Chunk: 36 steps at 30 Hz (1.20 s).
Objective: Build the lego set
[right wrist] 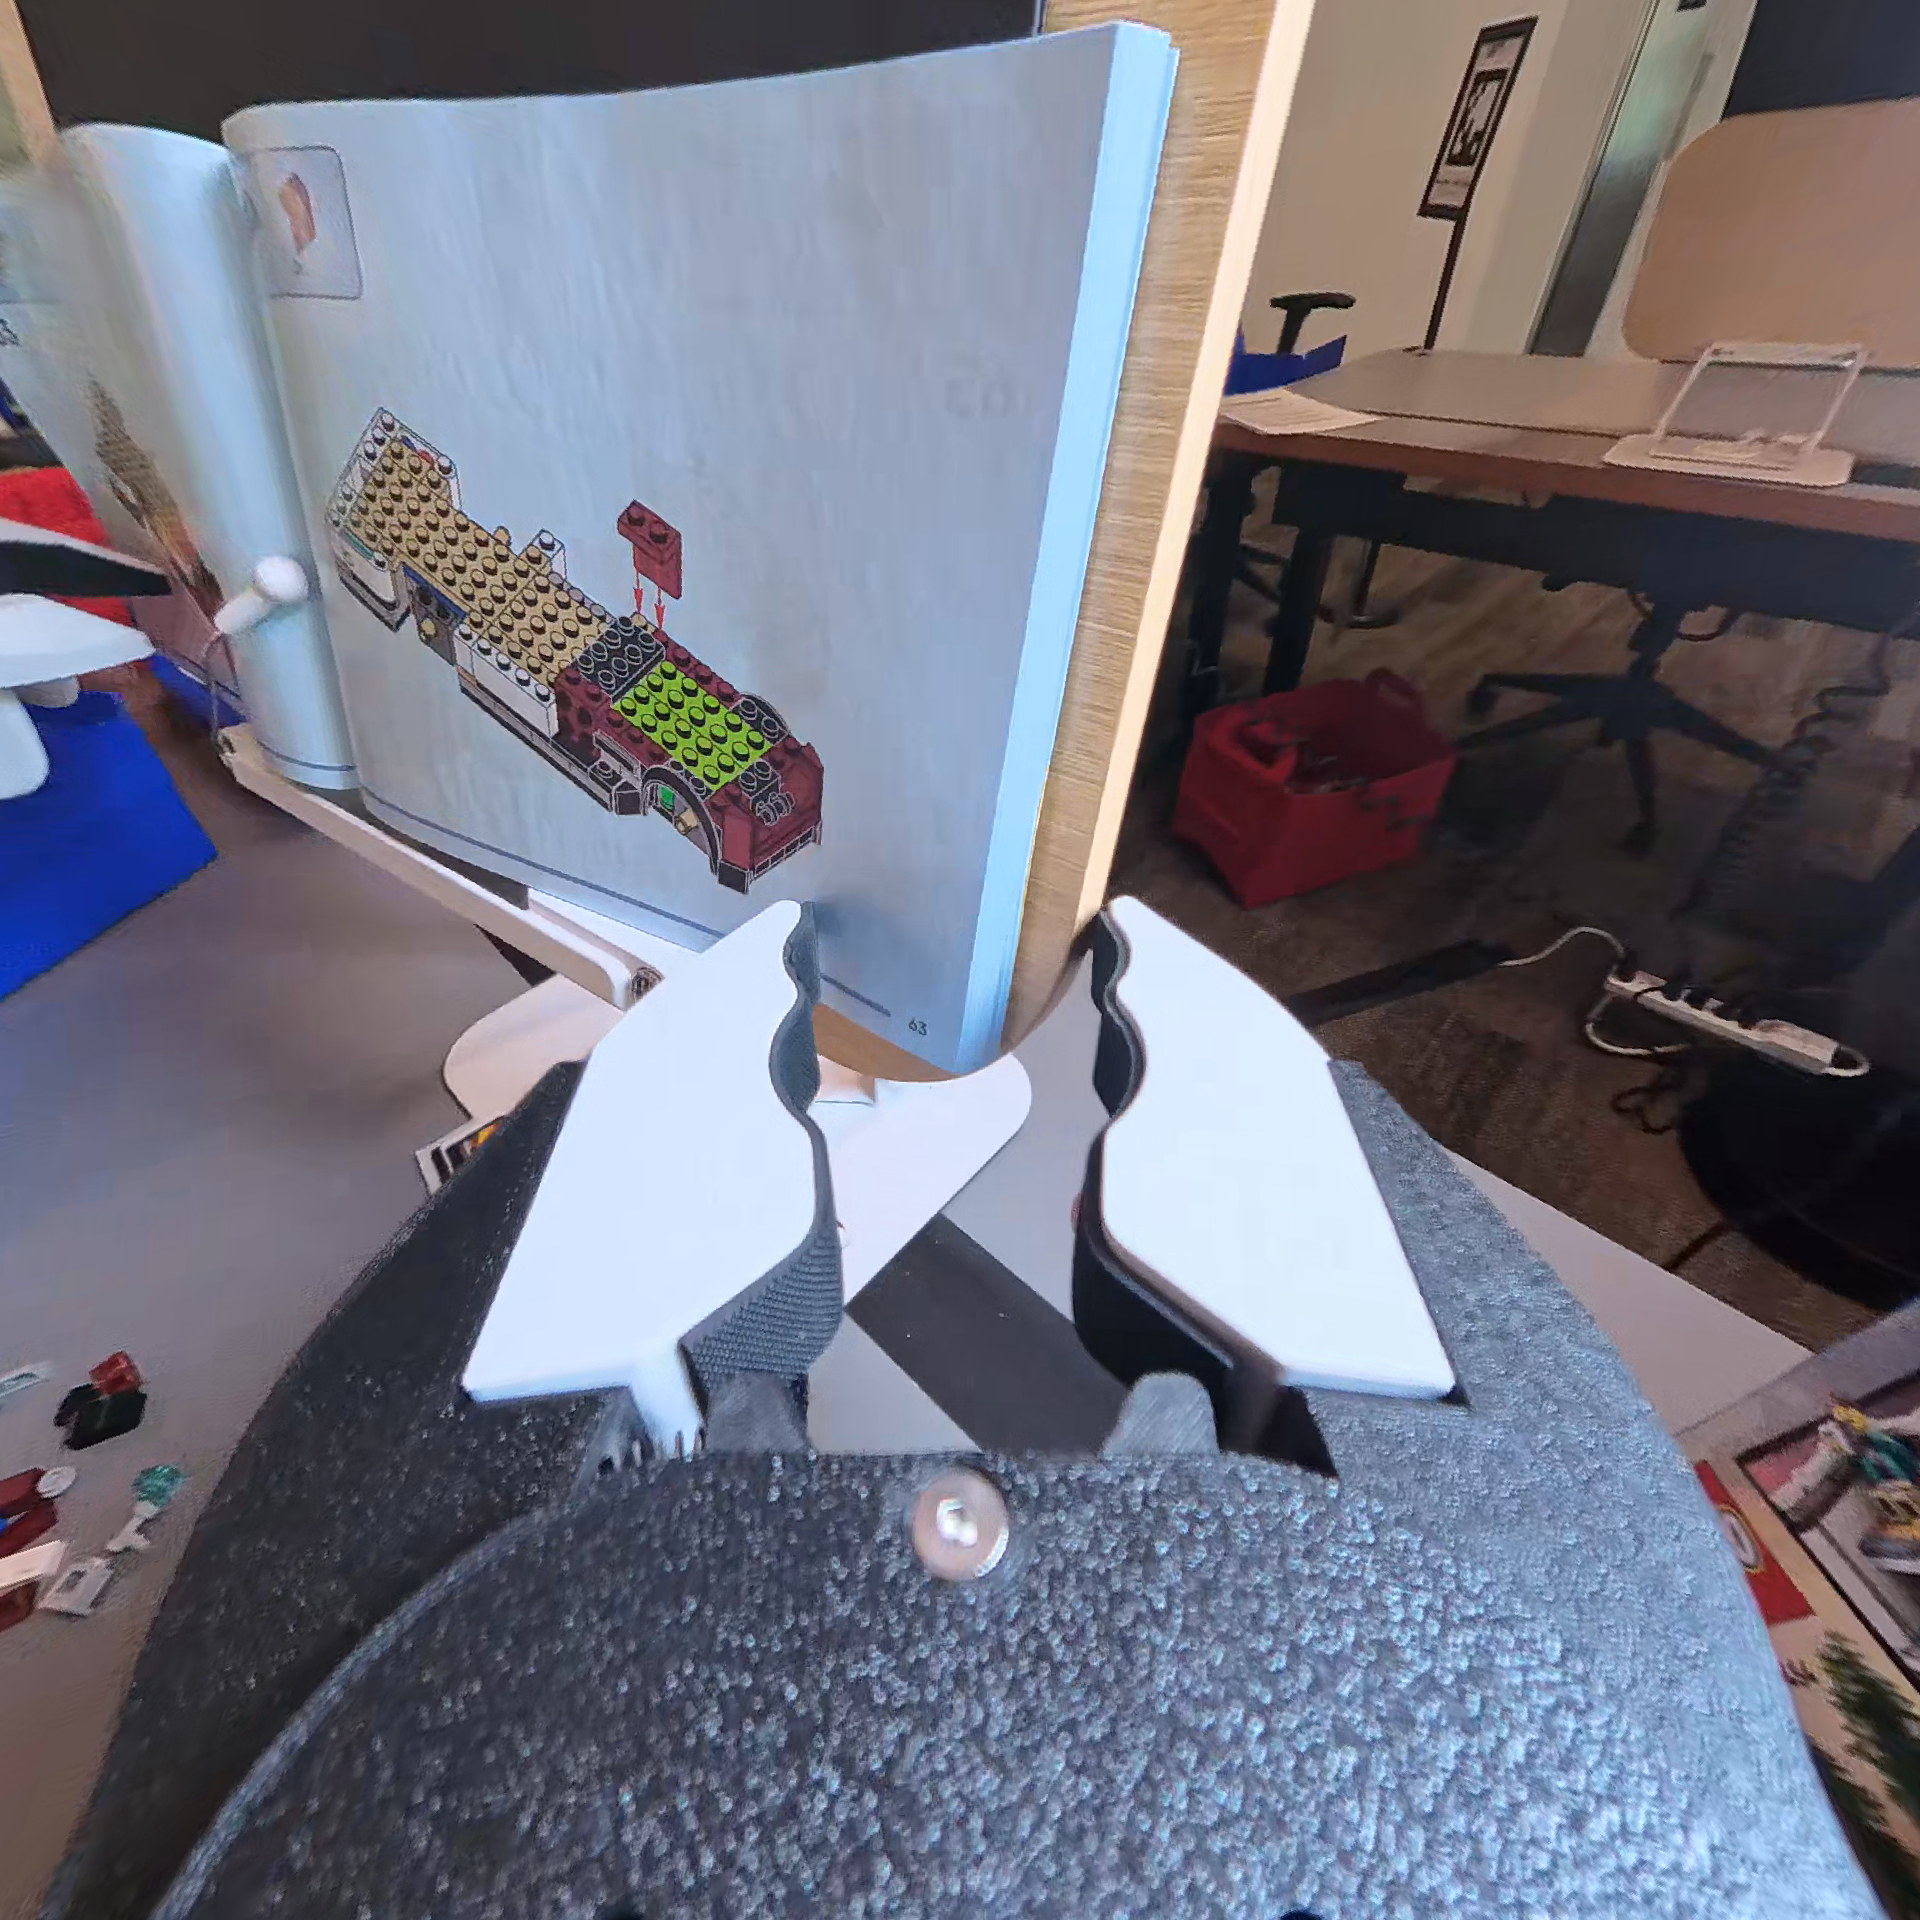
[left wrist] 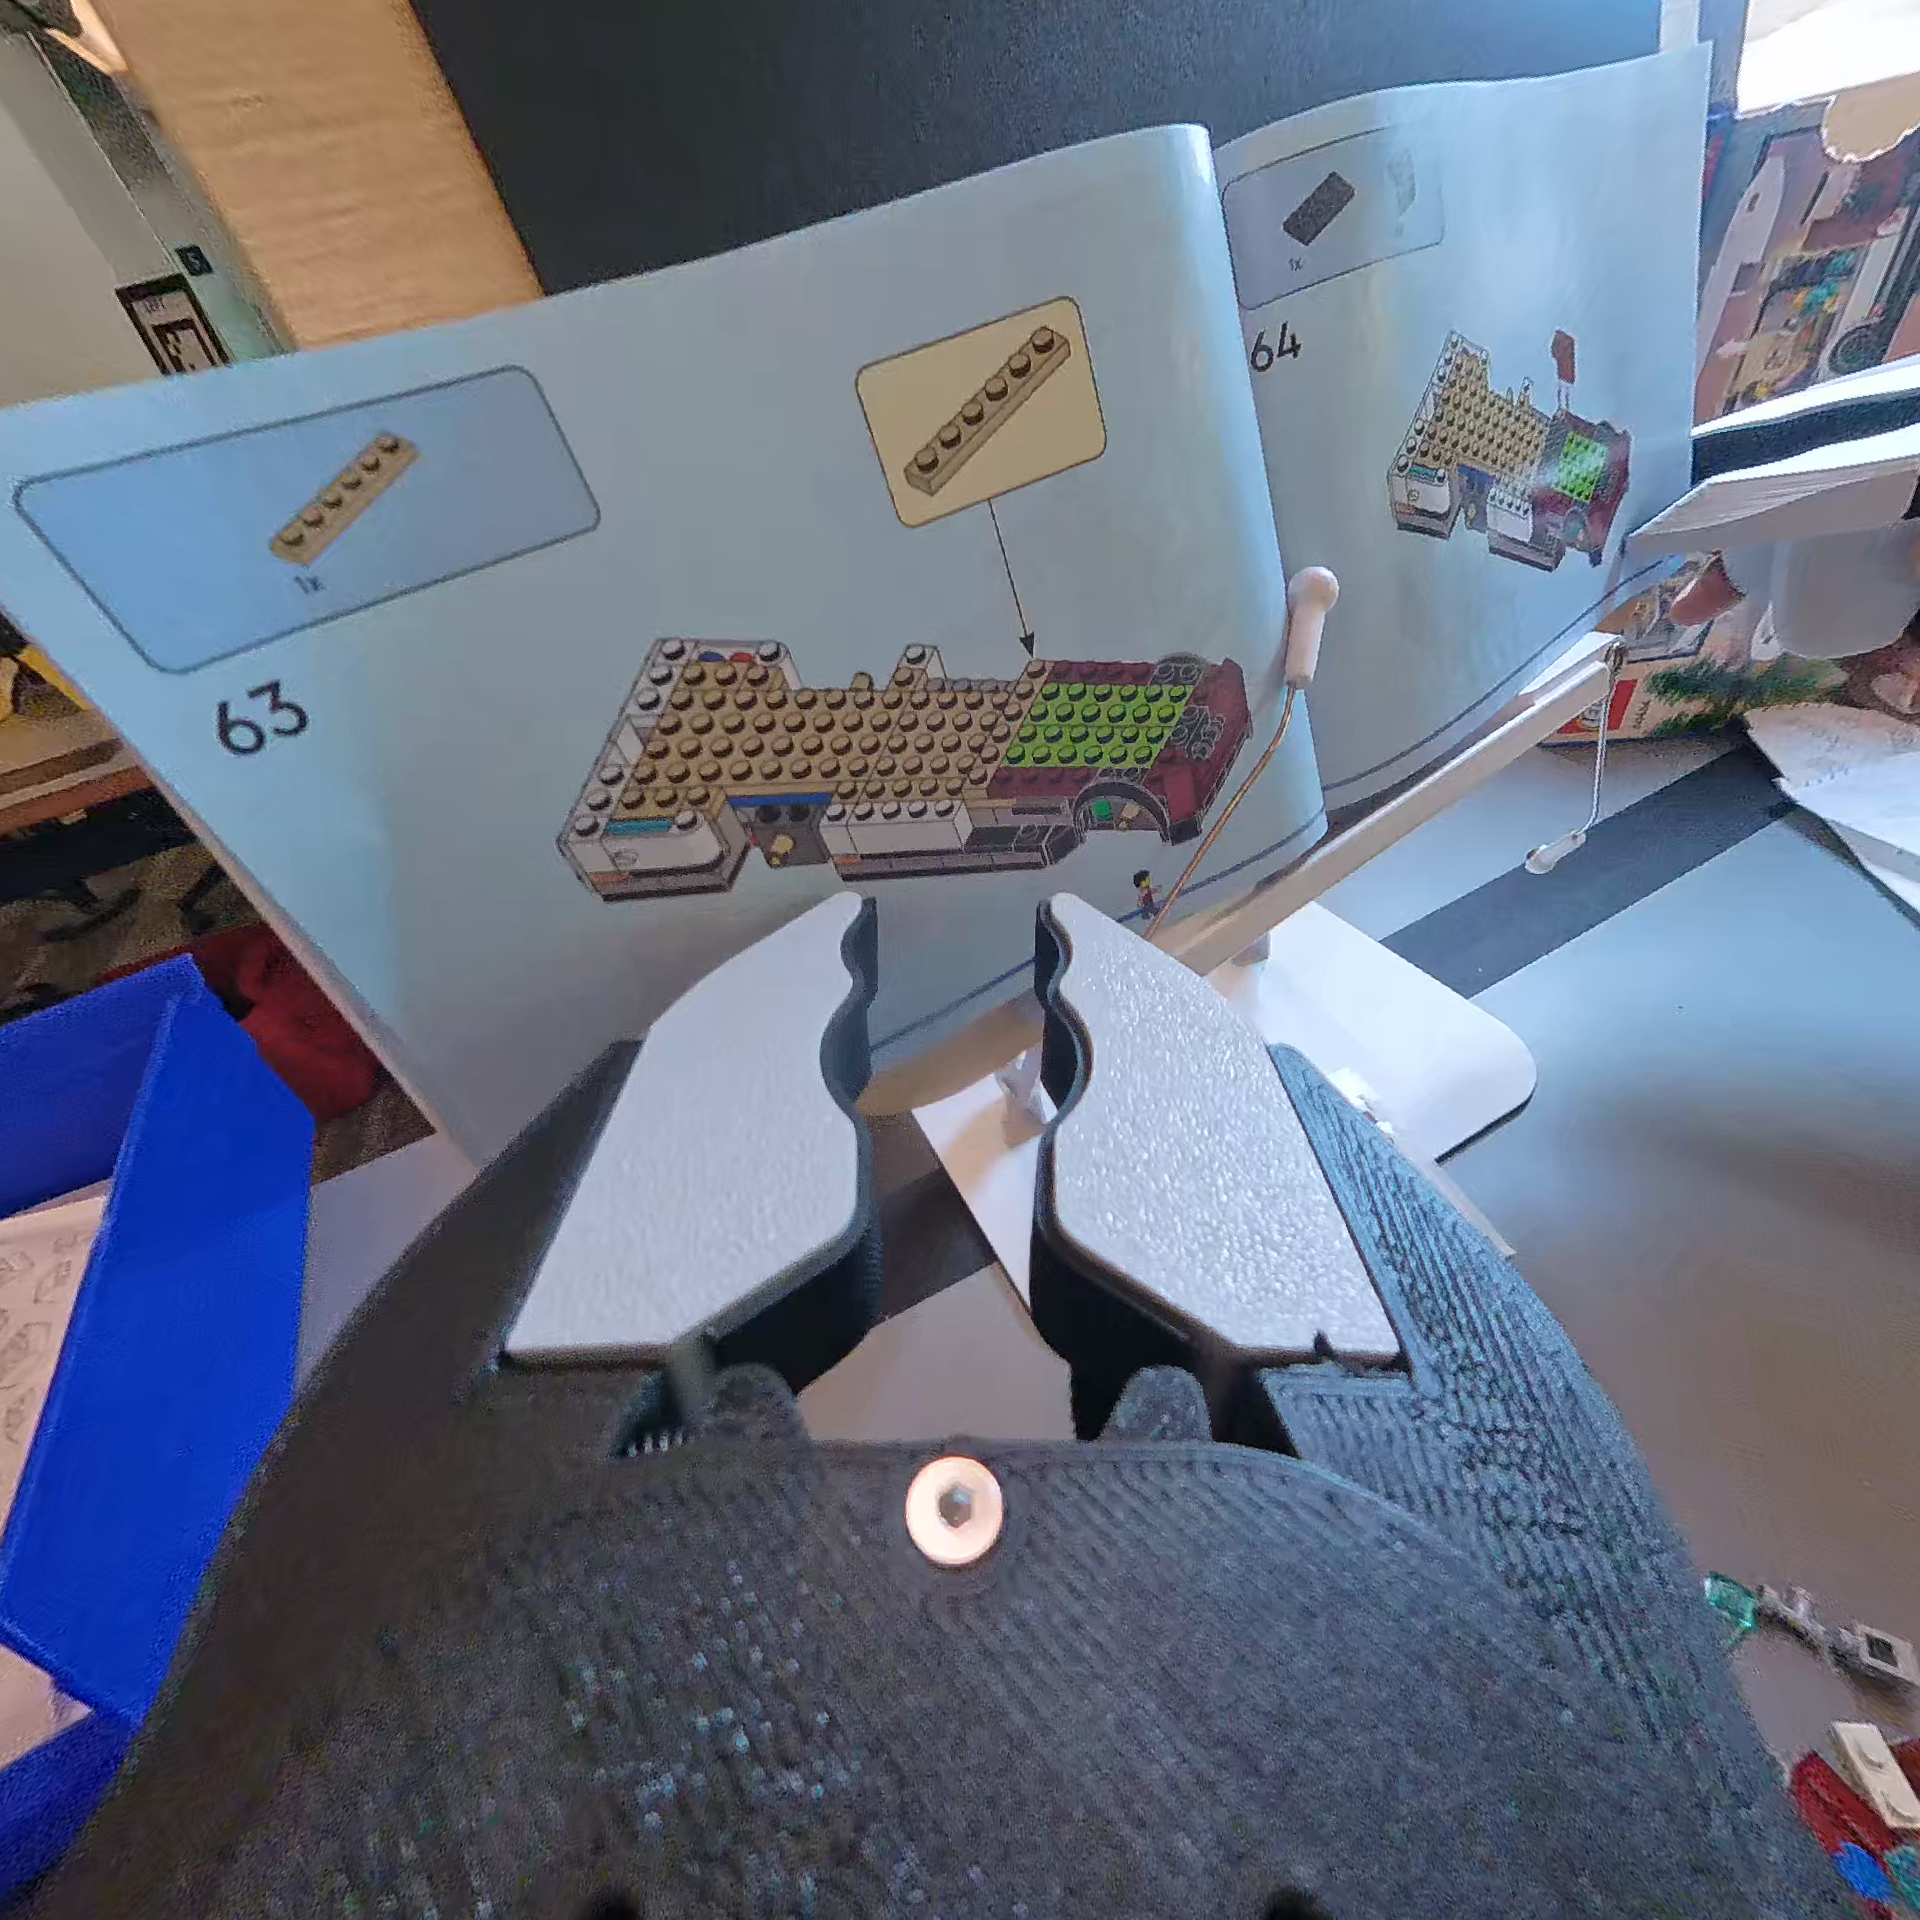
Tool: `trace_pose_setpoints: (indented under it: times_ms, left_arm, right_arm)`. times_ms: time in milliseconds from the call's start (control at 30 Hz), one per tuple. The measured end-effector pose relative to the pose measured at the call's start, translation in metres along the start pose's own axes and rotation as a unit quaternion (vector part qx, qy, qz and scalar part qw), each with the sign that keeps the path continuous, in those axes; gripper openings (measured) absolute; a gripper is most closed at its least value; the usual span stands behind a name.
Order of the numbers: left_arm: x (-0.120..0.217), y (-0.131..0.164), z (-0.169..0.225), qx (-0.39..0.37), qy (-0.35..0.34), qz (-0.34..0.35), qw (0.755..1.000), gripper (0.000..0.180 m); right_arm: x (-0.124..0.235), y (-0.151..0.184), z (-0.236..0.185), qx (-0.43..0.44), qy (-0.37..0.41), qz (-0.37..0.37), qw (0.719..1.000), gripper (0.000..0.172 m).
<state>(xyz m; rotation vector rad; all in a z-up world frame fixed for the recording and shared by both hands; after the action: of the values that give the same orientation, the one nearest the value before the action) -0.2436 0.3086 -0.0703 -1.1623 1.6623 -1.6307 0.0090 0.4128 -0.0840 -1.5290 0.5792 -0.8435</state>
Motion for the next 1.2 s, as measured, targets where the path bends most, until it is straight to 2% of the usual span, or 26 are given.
trace_pose_setpoints:
  times_ms: [167,300,400,467,633,733,800,867,1067,1200]
  left_arm:
    - [0.011,0.003,0.003,0.017,-0.001,0.016,1.0,0.031]
    - [0.025,0.003,0.01,0.024,-0.001,0.038,0.999,0.028]
    - [0.039,0.0,0.023,0.013,0.008,0.052,0.999,0.017]
    - [0.051,-0.005,0.034,-0.007,0.011,0.069,0.998,0.002]
    - [0.079,-0.019,0.063,-0.009,0.03,0.101,0.994,0.0]
    - [0.099,-0.019,0.085,-0.01,0.051,0.108,0.993,0.0]
    - [0.112,-0.011,0.1,-0.007,0.064,0.103,0.993,0.0]
    - [0.127,0.002,0.115,0.0,0.074,0.099,0.992,0.0]
    - [0.162,0.059,0.147,0.038,0.09,0.046,0.994,0.0]
    - [0.191,0.071,0.152,0.062,0.08,0.03,0.994,0.003]
  right_arm:
    - [0.004,0.0,0.002,0.0,0.013,0.0,1.0,0.052]
    - [0.029,-0.012,-0.001,0.026,0.037,0.03,0.999,0.057]
    - [0.063,-0.023,-0.022,0.037,0.021,0.055,0.998,0.057]
    - [0.091,-0.027,-0.041,0.045,0.001,0.066,0.997,0.056]
    - [0.163,-0.021,-0.09,0.06,-0.05,0.085,0.993,0.047]
    - [0.203,-0.007,-0.112,0.061,-0.069,0.094,0.991,0.029]
    - [0.224,0.007,-0.12,0.068,-0.065,0.095,0.991,0.02]
    - [0.241,0.022,-0.125,0.059,-0.061,0.091,0.992,0.002]
    - [0.255,0.067,-0.13,0.03,-0.04,0.093,0.994,0.0]
    - [0.252,0.081,-0.133,0.049,-0.038,0.097,0.993,0.0]
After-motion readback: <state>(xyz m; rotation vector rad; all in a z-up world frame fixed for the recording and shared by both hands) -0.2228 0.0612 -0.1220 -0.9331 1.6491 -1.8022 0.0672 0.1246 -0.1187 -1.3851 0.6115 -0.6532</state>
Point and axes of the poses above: each gripper's, where its closed fingertips meet, x back along the fingers, y out of its underside, z = x × y across the jaws, the point moved 1 cm from there along x, back along the fingers, and after that the axes turned 14 degrees about y, right-handed, at the moved point
